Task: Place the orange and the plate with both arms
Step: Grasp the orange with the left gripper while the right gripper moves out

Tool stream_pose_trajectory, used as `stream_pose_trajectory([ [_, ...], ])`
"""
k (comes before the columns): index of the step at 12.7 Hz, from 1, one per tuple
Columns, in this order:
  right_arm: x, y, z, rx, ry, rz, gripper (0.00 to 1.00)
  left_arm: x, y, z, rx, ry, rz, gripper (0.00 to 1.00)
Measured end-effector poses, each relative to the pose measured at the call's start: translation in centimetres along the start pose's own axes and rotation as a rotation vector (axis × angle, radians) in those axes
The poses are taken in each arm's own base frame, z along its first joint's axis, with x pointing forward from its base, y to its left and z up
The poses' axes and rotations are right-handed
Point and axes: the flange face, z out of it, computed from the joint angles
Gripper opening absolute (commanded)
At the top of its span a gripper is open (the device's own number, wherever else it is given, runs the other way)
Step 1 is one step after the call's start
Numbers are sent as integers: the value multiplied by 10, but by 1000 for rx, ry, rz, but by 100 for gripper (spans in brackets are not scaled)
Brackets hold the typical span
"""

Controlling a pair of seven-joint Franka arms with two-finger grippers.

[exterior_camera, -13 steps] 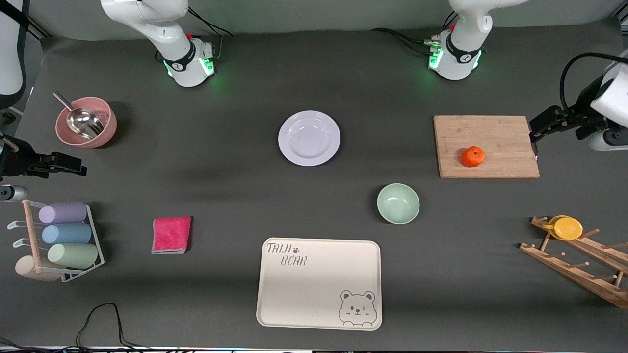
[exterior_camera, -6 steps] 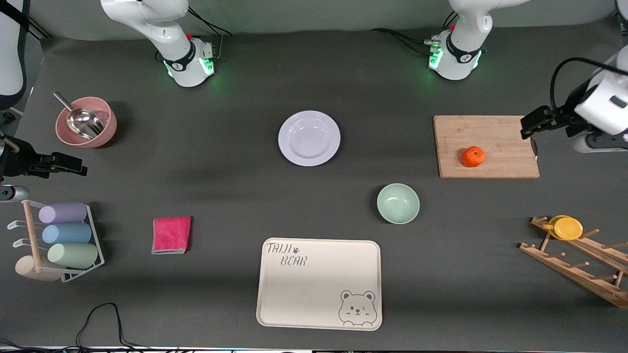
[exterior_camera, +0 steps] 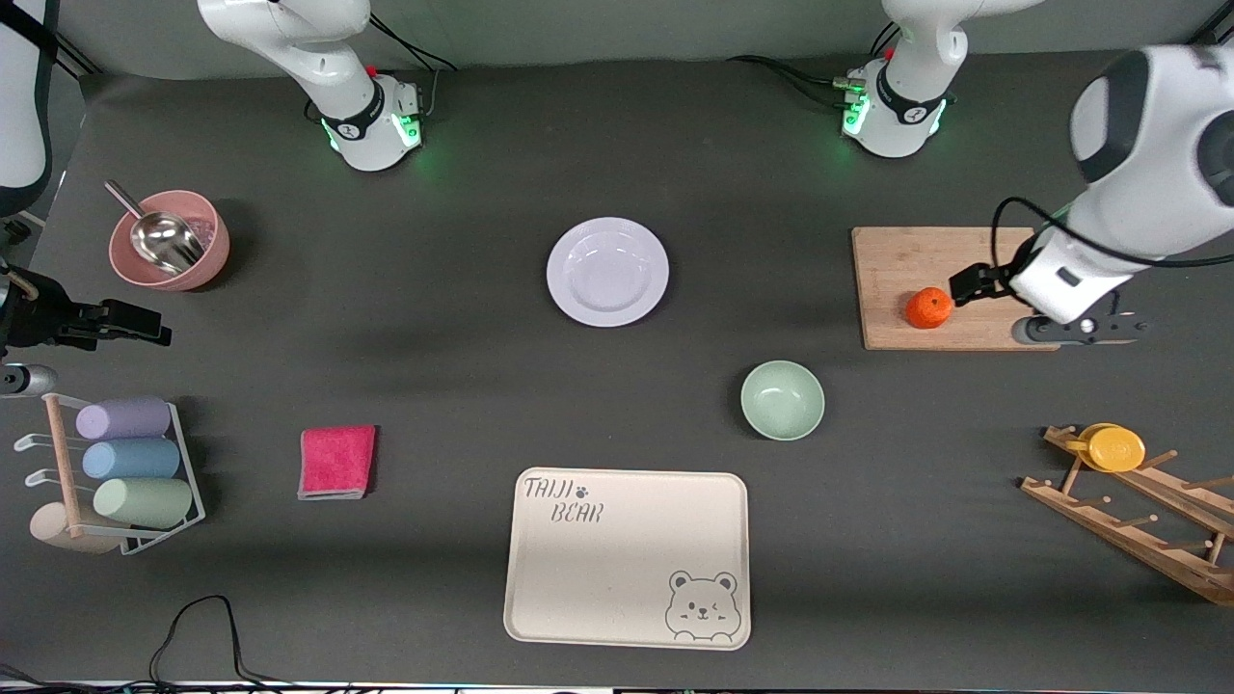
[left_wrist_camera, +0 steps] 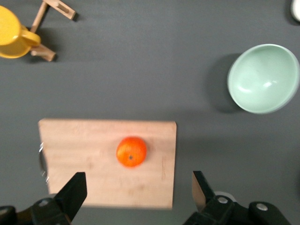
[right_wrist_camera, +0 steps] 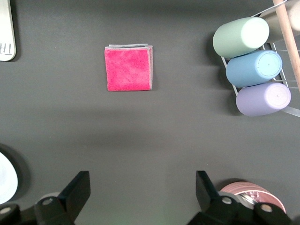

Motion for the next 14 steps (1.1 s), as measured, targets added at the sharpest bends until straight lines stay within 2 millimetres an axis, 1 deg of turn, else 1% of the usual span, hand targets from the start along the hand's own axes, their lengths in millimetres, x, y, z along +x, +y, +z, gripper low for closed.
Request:
stream_pose_trajectory([
  [2,0,0,0,1,0,0,100,-22,-7,63,-3,45,-9,100],
  [3,0,-1,0,1,0,-1,100,-32,-11,87,-4,57,-16,100],
  [4,0,-1,0,1,1,-2,100,-42,-17,108,-7,67,-26,100],
  [6,-1,-4,-2,2,0,-6,100,-56,-27,139,-12,84,-43,100],
  [8,-5,-7,-7,5,-4,-12,100,-65,-30,160,-16,77,-48,100],
  [10,-11,-18,-14,31,-5,-17,100,-68,-34,170,-15,76,-49,100],
  [12,-16,-44,-21,108,-15,29,100,-74,-43,183,-15,97,-61,100],
  [14,-21,-82,-28,148,-20,64,100,-79,-49,198,-21,90,-75,100],
])
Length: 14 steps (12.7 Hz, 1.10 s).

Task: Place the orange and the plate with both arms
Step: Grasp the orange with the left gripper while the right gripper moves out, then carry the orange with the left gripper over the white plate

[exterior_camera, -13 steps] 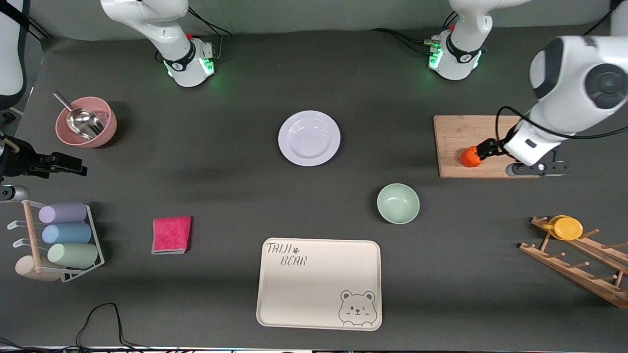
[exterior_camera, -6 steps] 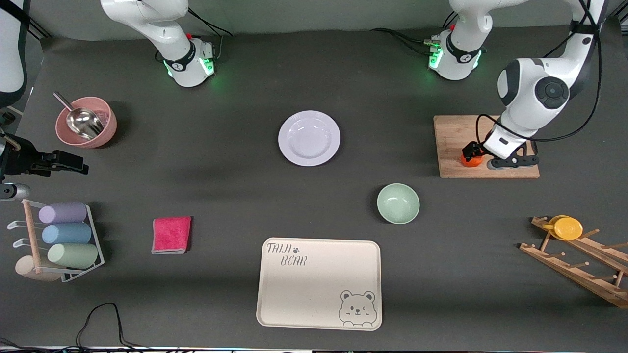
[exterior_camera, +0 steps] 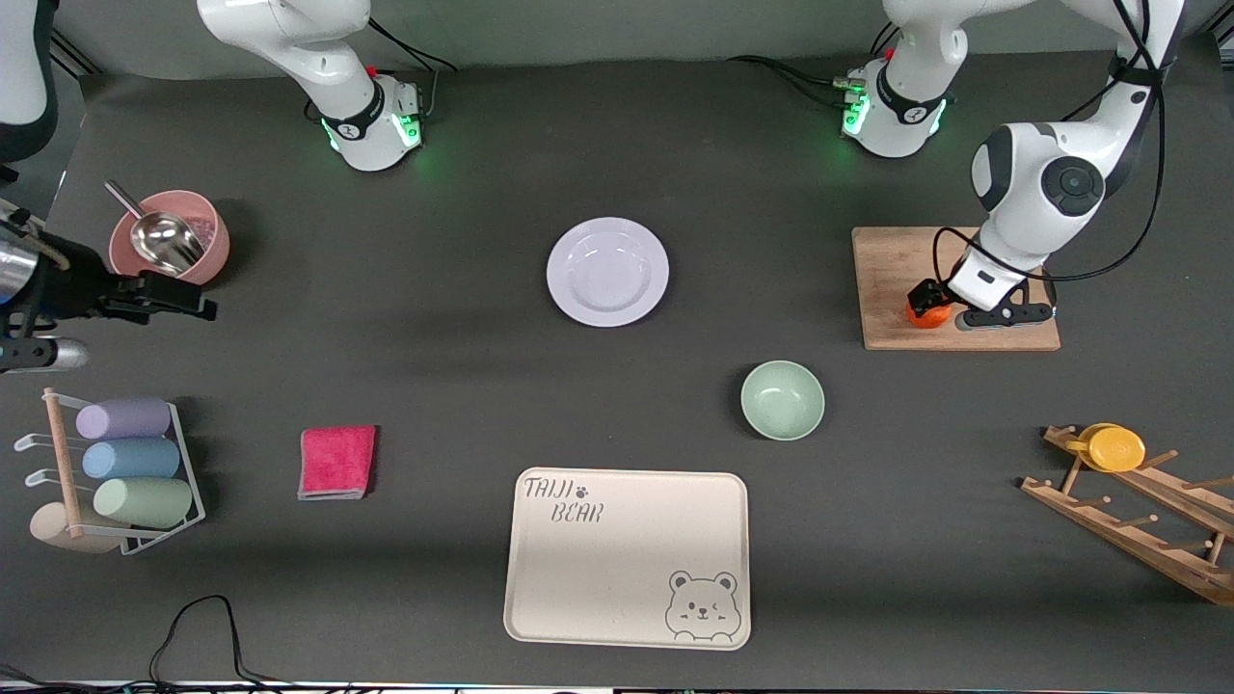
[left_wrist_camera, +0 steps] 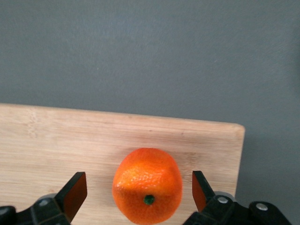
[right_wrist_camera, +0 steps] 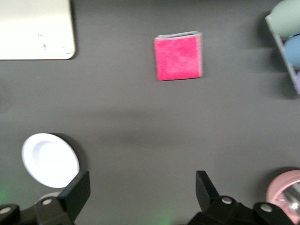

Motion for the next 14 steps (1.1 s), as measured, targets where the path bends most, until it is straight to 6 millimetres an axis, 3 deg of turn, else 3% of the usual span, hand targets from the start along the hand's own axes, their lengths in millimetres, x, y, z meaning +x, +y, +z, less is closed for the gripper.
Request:
stream_pose_trajectory([
  [2,-9,-40,-1,32,-2,-4,100,-4,-2,14,-7,-5,-6,99],
  [3,-12,-56,0,81,-12,-10,100,-6,-2,21,-12,-5,-7,85],
  [5,-15,-63,4,182,-50,-5,100,-9,-2,33,-18,-20,-10,4],
  [8,-12,-61,15,279,-91,17,100,-8,-1,33,-17,-28,-8,0],
  [10,-11,-68,19,343,-111,18,100,-4,10,23,-8,-56,6,0],
  [12,-11,-74,18,415,-122,18,100,7,38,-8,11,-72,28,0],
  [14,-10,-71,15,451,-119,22,100,15,79,-51,21,-59,33,0],
])
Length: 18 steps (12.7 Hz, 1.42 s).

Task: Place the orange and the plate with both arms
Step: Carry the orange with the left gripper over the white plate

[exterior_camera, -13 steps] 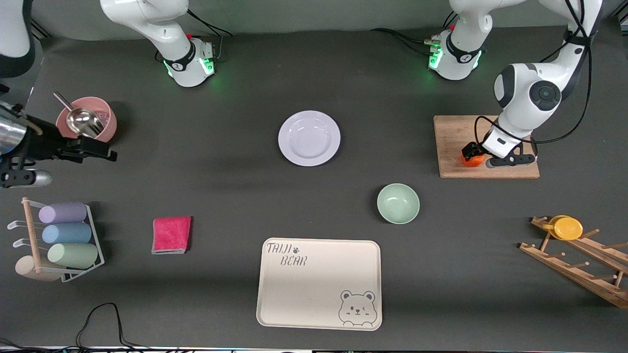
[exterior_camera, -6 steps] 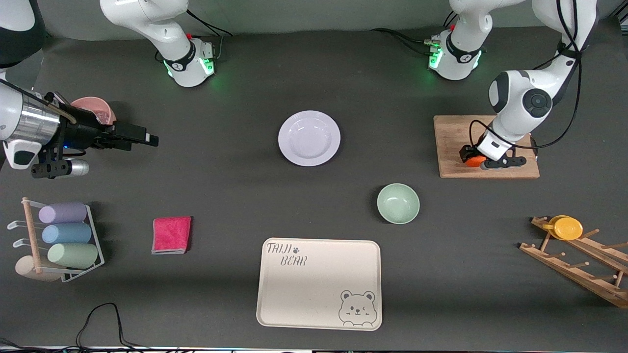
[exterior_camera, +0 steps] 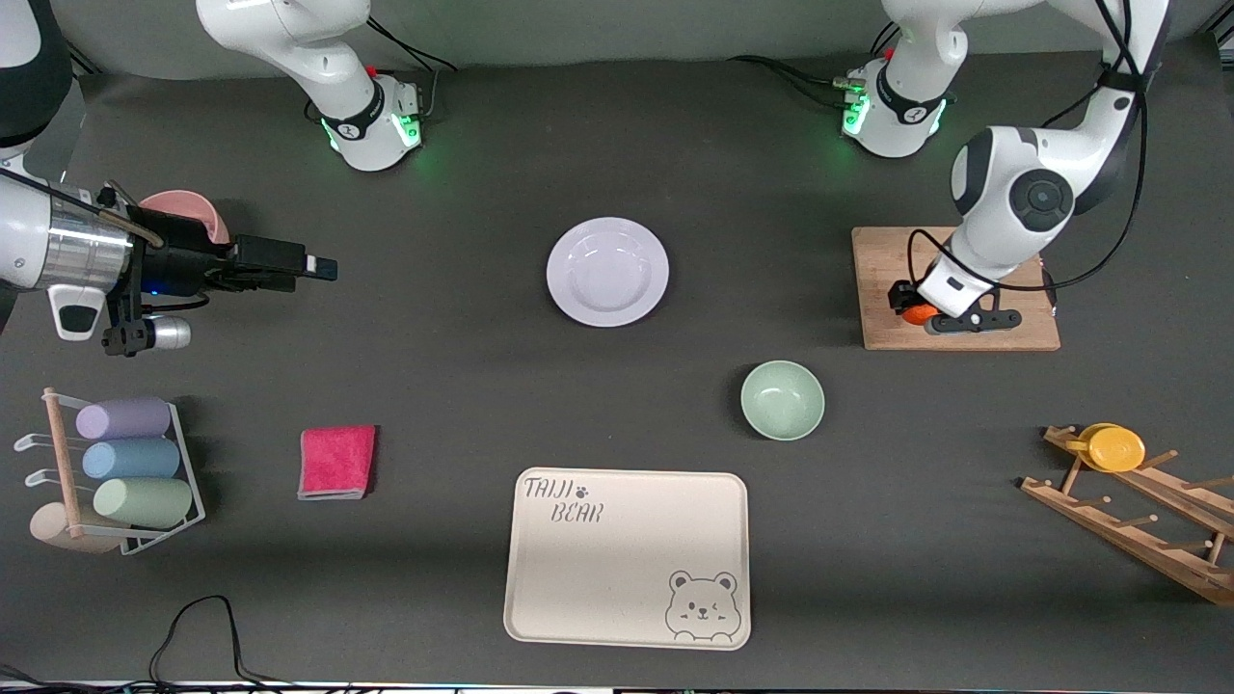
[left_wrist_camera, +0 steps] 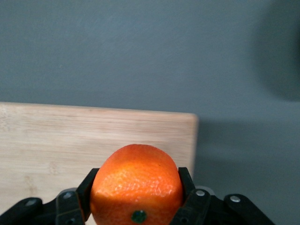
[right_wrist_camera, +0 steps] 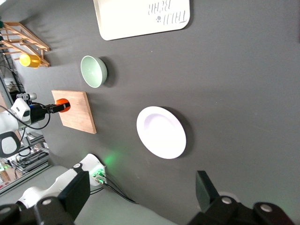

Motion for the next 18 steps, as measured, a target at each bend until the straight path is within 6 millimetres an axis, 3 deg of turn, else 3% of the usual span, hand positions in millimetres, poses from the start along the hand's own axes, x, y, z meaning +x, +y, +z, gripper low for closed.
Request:
stream_pose_trajectory([
  [2,4,4,-5,78,0,-1,100,-1,59,-47,-31,-8,-41,0],
  [5,12,10,-10,179,-1,12,100,-22,168,-124,-64,-24,-105,0],
  [8,18,11,-6,254,-16,25,100,-60,254,-164,-110,-29,-183,0],
  [11,49,46,16,363,-43,49,100,-88,337,-165,-136,-58,-261,0],
  [14,75,78,59,376,-94,73,100,-100,408,-152,-157,-93,-326,0],
  [18,98,122,120,464,-122,156,100,-136,483,-106,-131,-47,-403,0],
])
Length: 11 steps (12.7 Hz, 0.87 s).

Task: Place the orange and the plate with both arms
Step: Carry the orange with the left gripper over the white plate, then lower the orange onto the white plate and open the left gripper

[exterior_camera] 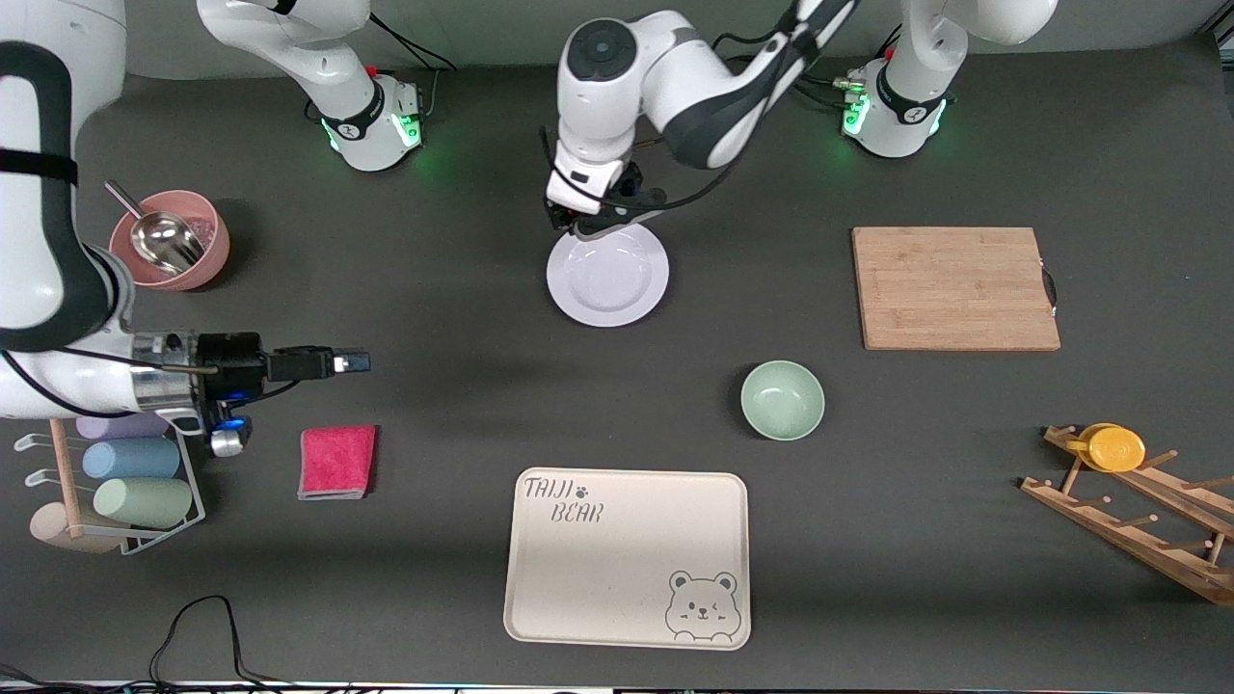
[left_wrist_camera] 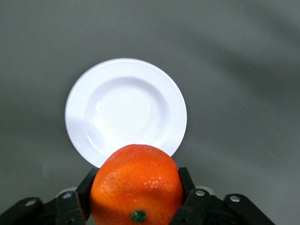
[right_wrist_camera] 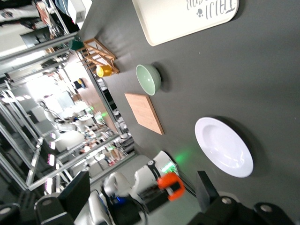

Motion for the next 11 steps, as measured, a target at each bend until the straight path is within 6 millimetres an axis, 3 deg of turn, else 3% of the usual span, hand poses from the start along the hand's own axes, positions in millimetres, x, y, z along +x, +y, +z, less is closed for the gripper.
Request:
stream_pose_trajectory([
  [3,6,45,0,34,9,4,100,-23,6,54,70,64,20,0],
  [7,3,115,-2,119,52,24,100,2,1,120,141,127,19,0],
  [9,0,148,9,140,92,13,100,15,0,142,141,129,5,0],
  [11,-7,184,26,172,141,11,100,21,-1,151,145,131,-2,0],
])
